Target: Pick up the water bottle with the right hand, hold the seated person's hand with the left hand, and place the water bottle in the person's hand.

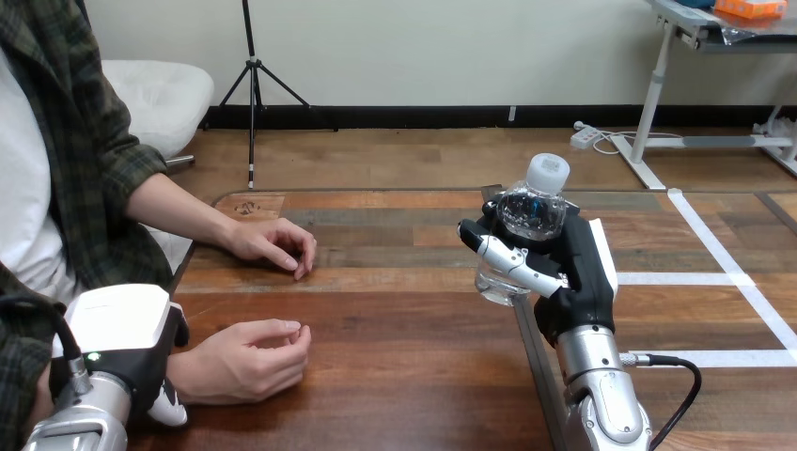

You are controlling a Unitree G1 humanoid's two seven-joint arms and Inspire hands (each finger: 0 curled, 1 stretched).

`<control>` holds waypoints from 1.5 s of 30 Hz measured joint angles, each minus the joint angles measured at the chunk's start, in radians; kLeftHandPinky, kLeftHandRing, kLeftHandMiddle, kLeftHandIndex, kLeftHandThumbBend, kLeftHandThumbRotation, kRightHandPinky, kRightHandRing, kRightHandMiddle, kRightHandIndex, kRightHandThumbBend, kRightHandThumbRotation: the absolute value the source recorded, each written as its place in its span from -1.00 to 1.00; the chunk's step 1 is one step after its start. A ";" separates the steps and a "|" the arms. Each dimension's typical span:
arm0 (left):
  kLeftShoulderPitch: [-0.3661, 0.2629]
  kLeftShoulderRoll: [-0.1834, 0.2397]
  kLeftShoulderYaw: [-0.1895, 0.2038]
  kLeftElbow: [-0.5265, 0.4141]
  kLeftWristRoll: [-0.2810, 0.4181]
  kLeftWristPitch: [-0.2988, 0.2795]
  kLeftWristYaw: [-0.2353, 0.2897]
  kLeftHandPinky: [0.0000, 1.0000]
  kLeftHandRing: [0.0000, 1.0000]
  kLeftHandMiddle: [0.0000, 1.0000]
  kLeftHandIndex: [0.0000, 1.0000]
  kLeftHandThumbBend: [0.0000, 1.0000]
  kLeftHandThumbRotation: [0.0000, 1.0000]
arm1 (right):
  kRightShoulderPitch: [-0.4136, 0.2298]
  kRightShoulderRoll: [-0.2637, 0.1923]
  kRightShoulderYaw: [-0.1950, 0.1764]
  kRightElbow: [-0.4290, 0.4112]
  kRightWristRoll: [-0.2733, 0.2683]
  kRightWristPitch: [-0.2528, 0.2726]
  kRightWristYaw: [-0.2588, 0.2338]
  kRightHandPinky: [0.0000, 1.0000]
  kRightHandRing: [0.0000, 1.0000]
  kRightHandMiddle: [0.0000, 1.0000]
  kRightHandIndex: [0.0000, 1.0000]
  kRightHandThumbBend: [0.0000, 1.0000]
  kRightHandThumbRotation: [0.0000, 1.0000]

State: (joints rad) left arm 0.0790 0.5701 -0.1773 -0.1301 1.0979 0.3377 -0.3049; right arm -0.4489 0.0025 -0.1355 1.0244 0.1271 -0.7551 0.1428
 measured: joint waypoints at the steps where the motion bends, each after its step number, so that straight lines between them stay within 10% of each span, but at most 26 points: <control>1: 0.001 0.000 0.000 0.001 -0.002 -0.001 0.005 0.12 0.18 0.23 0.22 0.68 -1.00 | 0.000 0.000 0.000 0.000 0.001 0.000 0.001 -0.01 -0.09 -0.16 -0.21 0.32 -1.00; 18: 0.013 0.001 -0.001 0.012 -0.037 -0.015 0.061 0.12 0.19 0.25 0.23 0.68 -1.00 | 0.004 0.001 0.001 0.000 0.009 0.000 -0.003 0.00 -0.09 -0.17 -0.21 0.32 -1.00; 45: -0.025 0.012 -0.023 0.001 -0.008 0.007 -0.086 0.37 0.48 0.55 0.54 0.79 -1.00 | 0.015 0.002 0.001 -0.001 0.010 0.000 -0.008 -0.01 -0.09 -0.17 -0.21 0.32 -1.00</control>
State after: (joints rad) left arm 0.0538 0.5820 -0.2003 -0.1295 1.0901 0.3444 -0.3907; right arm -0.4341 0.0045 -0.1345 1.0237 0.1372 -0.7551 0.1349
